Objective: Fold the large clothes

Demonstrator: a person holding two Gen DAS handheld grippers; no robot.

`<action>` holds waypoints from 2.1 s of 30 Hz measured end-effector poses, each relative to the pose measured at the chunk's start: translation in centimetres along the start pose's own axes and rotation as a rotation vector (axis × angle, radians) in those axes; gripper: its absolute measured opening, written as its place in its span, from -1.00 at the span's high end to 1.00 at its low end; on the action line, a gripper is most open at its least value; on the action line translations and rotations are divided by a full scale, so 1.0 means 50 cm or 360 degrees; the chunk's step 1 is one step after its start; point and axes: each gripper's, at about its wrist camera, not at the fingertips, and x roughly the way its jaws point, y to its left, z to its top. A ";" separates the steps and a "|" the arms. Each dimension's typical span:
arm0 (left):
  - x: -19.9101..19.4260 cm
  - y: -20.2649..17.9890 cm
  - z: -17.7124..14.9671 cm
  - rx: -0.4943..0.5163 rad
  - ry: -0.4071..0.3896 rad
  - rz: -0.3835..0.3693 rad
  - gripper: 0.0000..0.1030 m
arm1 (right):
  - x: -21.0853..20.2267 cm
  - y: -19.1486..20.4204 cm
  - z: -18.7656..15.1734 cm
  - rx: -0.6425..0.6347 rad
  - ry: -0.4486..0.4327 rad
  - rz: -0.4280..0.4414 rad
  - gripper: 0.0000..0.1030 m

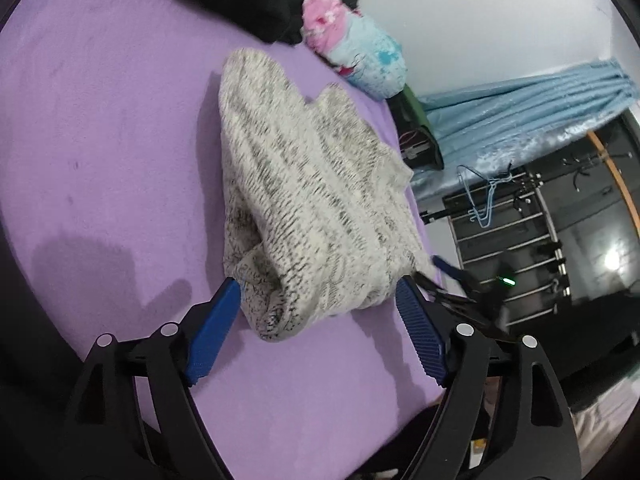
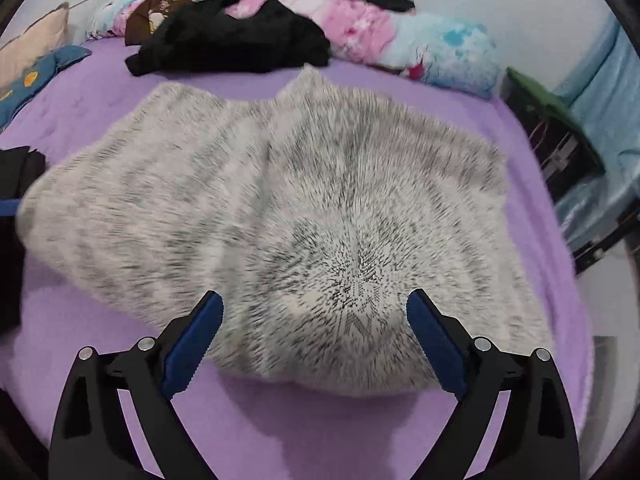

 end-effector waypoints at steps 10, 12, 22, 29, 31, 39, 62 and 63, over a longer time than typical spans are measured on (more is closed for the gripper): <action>0.089 0.045 -0.016 -0.0240 0.0163 -0.0081 -0.49 | -0.118 0.091 0.039 -0.0166 -0.0066 -0.0117 -0.79; 0.097 0.049 -0.018 -0.0263 0.0173 -0.0098 -0.49 | -0.108 0.102 0.045 -0.0158 -0.0059 -0.0111 -0.80; 0.110 0.084 -0.002 -0.0417 0.0113 -0.0126 -0.52 | -0.023 0.130 0.022 -0.0157 -0.0051 0.0031 -0.81; 0.113 0.096 0.001 -0.0443 0.0103 -0.0069 -0.54 | -0.001 0.115 0.007 -0.0121 -0.0072 0.0059 -0.81; 0.116 0.095 0.000 -0.0450 0.0094 -0.0071 -0.54 | 0.003 0.111 0.002 -0.0117 -0.0074 0.0067 -0.81; 0.109 0.072 0.002 -0.0400 0.0035 -0.0033 -0.08 | 0.007 0.088 -0.005 -0.0074 -0.0062 0.0086 -0.81; 0.089 -0.153 -0.004 0.0020 -0.0168 0.0363 0.26 | -0.107 0.087 0.245 -0.0215 0.0101 0.0110 -0.82; 0.091 -0.165 -0.007 0.0047 -0.0179 0.0387 0.26 | -0.112 0.097 0.268 -0.0227 0.0110 0.0111 -0.84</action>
